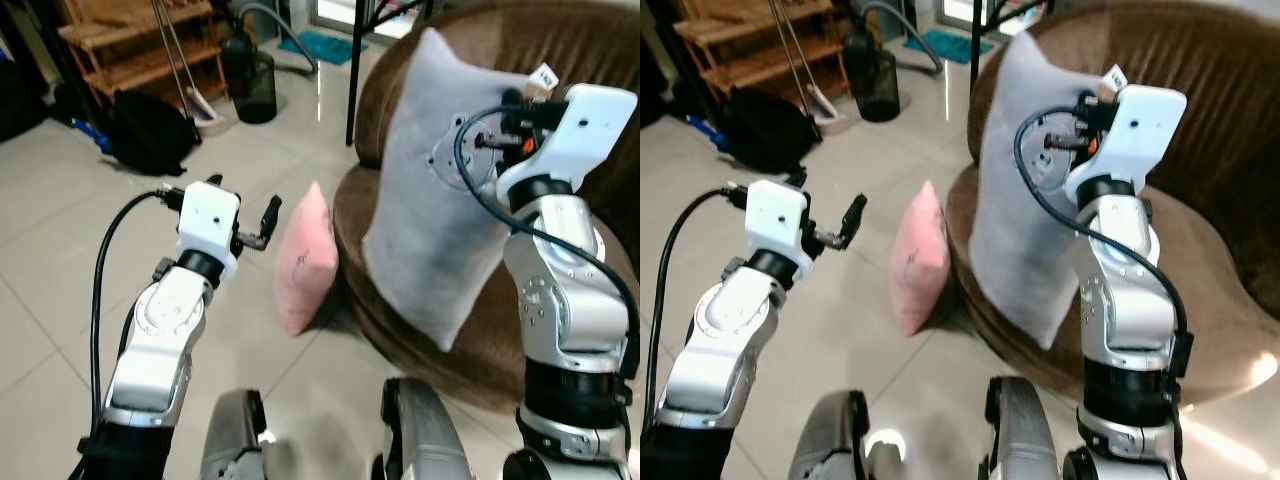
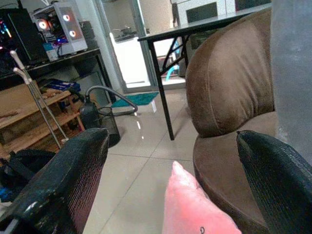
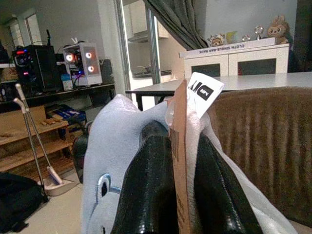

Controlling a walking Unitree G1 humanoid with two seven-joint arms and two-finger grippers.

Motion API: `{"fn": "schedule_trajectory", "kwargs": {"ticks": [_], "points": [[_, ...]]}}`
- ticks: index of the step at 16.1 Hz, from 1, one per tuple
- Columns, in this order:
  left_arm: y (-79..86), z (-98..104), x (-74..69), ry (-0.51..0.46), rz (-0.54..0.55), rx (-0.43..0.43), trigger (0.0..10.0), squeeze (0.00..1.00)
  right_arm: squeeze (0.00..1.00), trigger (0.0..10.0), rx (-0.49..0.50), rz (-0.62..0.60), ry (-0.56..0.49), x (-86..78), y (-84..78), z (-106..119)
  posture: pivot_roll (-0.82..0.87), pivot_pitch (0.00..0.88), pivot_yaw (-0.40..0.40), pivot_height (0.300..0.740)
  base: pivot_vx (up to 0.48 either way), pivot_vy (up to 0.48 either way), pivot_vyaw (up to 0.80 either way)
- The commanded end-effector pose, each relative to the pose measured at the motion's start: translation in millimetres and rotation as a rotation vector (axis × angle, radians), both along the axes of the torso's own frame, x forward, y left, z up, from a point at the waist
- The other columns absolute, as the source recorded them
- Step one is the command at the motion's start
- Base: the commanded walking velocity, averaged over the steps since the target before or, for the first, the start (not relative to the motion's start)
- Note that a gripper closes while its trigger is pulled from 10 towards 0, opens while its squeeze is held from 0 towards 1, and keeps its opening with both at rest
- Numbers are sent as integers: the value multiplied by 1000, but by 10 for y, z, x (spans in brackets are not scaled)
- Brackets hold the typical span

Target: Move the pillow to the sofa from floor

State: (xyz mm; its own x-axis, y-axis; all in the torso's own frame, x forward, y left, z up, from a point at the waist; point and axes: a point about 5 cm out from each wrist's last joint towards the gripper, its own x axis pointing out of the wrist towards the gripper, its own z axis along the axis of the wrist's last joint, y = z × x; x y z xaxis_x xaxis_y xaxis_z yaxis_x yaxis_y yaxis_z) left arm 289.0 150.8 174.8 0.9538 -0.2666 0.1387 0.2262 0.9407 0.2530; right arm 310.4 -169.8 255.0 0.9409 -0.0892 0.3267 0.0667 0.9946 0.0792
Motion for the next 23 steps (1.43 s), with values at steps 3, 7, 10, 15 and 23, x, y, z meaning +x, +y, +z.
{"fn": "schedule_trajectory", "kwargs": {"ticks": [3,7,10,15,23], "points": [[-17,66,22,-21,-9,-16,10000,0,0,10000,17,-1,-71,-38,-4,180,-27,7,1,676,0,0,0],[-46,77,22,-24,-16,-22,10000,0,0,10000,33,-12,-53,-38,-29,137,-30,12,6,716,0,0,0],[-46,68,25,-19,-17,-17,10000,0,0,10000,40,-12,-35,-41,-32,90,-30,14,10,740,0,0,0],[-36,57,43,-12,-24,-9,10000,0,0,10000,42,-2,91,-22,-21,-197,-29,14,13,740,58,0,0],[-40,44,50,-3,-30,-2,10000,0,0,10000,53,6,168,-14,-25,-406,-26,15,14,740,345,0,-800]]}}
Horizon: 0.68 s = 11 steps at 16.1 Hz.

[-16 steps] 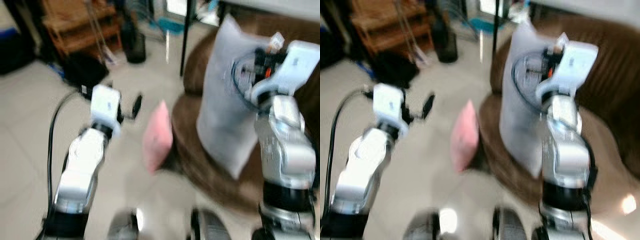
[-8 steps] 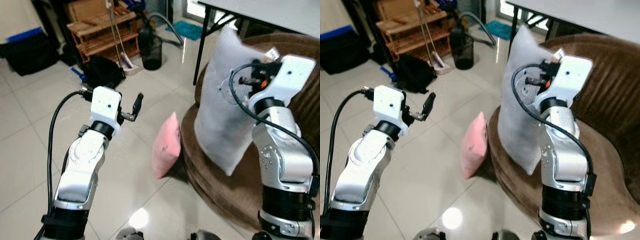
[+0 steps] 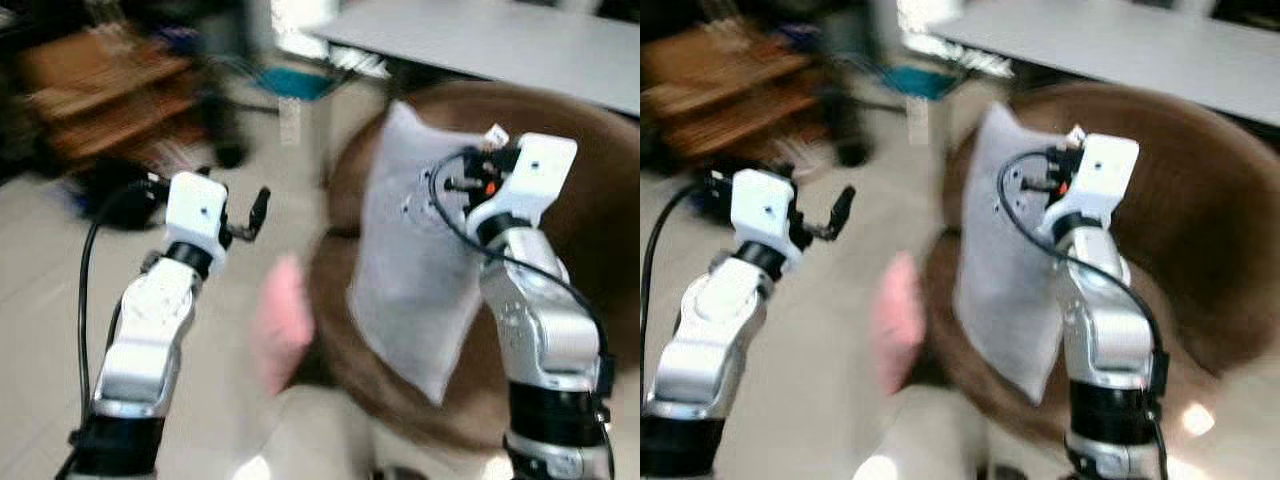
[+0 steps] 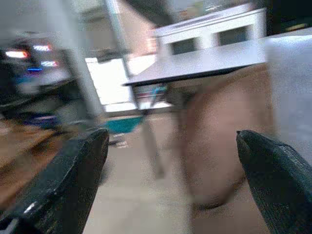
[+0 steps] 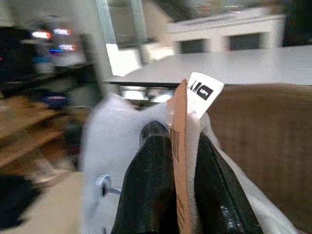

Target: Move the pillow to the sofa from floor

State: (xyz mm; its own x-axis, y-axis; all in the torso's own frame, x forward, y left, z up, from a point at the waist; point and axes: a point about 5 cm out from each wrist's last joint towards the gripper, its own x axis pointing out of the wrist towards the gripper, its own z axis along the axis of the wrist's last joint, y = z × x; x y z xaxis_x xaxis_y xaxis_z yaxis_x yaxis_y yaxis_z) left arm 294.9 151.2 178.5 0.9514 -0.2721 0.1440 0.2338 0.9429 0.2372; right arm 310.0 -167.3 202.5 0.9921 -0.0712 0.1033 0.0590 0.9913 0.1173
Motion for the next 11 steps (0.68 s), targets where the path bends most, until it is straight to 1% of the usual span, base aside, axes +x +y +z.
{"fn": "schedule_trajectory", "kwargs": {"ticks": [1,8,10,11], "points": [[-45,4,-8,-1,-24,17,10000,0,0,10000,-2,-25,-51,-12,-49,102,-26,16,15,740,345,0,-800],[-65,-15,-13,6,-49,29,10000,0,0,10000,-5,-46,-26,-22,-81,27,-24,15,17,740,341,0,-756],[-72,-38,-20,19,-54,46,10000,0,0,10000,-13,-49,-12,-24,-80,-10,-20,11,20,740,291,0,0],[-73,-51,-26,25,-60,55,10000,0,0,10000,-16,-35,2,-24,-63,-42,-18,10,22,740,0,0,0]]}}
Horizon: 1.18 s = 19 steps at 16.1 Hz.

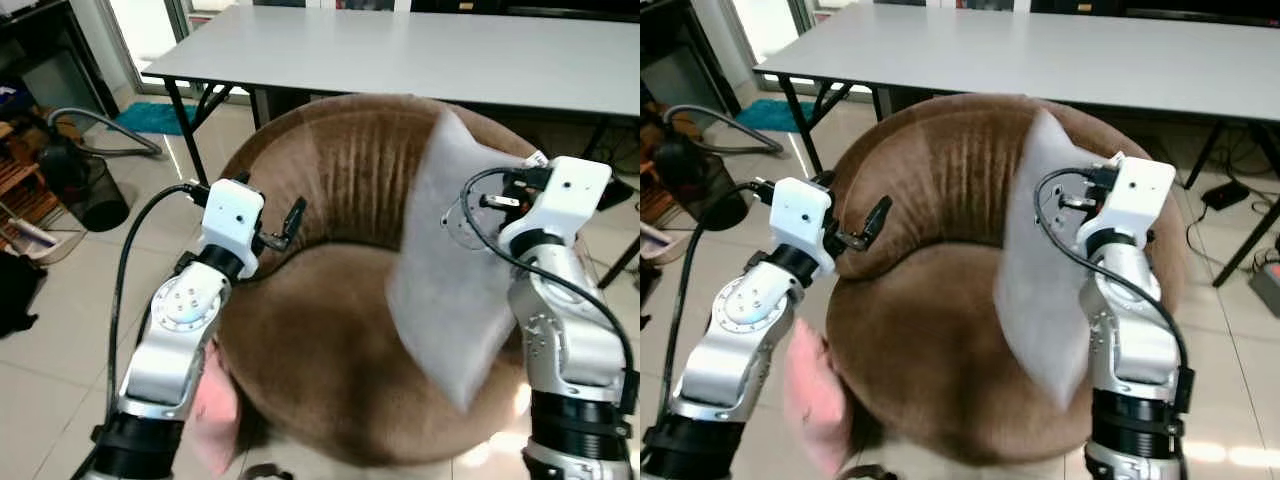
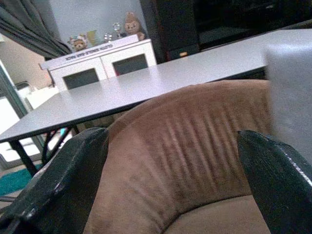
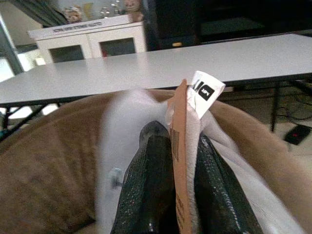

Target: Move the pillow to the sofa from floor

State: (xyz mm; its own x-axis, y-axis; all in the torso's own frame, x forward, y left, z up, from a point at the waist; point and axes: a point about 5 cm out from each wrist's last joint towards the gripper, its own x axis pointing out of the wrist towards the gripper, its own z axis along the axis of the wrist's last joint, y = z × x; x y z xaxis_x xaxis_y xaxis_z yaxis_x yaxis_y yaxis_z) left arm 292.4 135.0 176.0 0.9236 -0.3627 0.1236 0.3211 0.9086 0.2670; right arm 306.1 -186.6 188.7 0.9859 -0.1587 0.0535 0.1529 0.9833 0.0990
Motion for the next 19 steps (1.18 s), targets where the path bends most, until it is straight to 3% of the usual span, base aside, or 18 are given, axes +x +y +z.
{"fn": "schedule_trajectory", "kwargs": {"ticks": [1,4,10,16,19], "points": [[88,-33,-2,16,30,24,10000,0,0,10000,0,73,-38,18,149,68,-17,10,23,740,0,0,0],[116,-76,-18,32,34,46,10000,0,0,10000,11,149,-14,24,228,0,-10,10,23,740,0,0,0],[172,-105,-96,51,-3,76,10000,0,0,10000,3,178,-17,78,248,-7,19,48,28,740,0,0,0],[306,-115,-181,104,-59,131,10000,0,0,10000,70,266,-62,283,424,45,58,158,52,740,0,0,0],[254,-61,-175,108,-78,86,10000,0,0,10000,65,258,-116,413,402,167,67,201,62,740,0,0,0]]}}
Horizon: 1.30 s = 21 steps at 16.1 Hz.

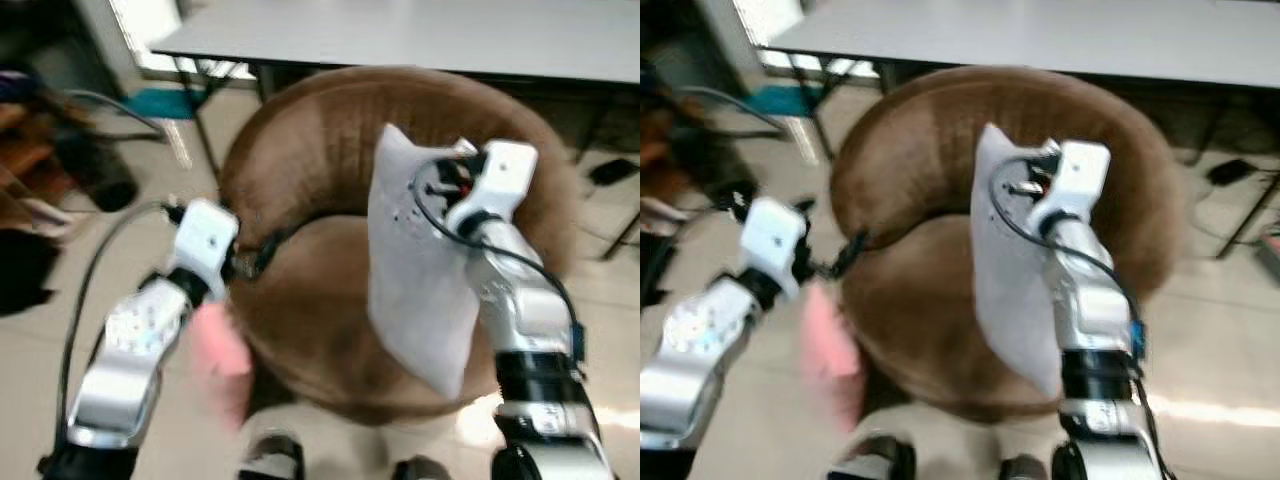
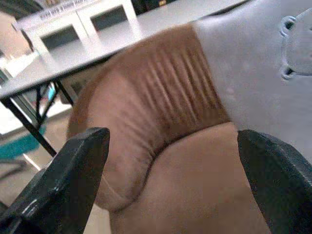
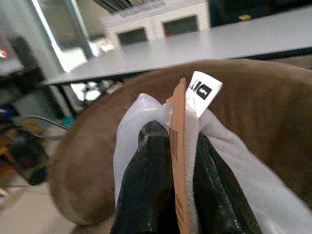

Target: Move the pillow to the sofa from floor

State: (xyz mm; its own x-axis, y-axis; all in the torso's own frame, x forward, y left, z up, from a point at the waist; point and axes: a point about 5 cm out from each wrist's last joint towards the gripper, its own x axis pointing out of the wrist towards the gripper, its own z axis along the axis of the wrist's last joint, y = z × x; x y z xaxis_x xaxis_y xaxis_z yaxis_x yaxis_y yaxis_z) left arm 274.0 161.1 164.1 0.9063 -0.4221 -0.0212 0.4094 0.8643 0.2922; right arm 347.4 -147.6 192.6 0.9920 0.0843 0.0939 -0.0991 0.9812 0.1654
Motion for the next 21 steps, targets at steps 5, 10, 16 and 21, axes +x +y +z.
{"fn": "schedule_trajectory", "kwargs": {"ticks": [5,10,16,21], "points": [[-98,195,82,-75,30,-69,10000,0,0,10000,32,0,-92,10,33,178,54,234,52,740,0,0,0],[-89,215,102,-71,35,-76,10000,0,0,10000,31,-3,-96,23,32,148,58,229,53,740,166,0,-300],[-66,229,93,-79,44,-65,10000,0,0,10000,27,22,-104,45,81,148,66,224,41,740,284,0,0],[-67,242,94,-83,44,-64,10000,0,0,10000,41,66,-129,48,148,197,68,218,40,740,283,0,0]]}}
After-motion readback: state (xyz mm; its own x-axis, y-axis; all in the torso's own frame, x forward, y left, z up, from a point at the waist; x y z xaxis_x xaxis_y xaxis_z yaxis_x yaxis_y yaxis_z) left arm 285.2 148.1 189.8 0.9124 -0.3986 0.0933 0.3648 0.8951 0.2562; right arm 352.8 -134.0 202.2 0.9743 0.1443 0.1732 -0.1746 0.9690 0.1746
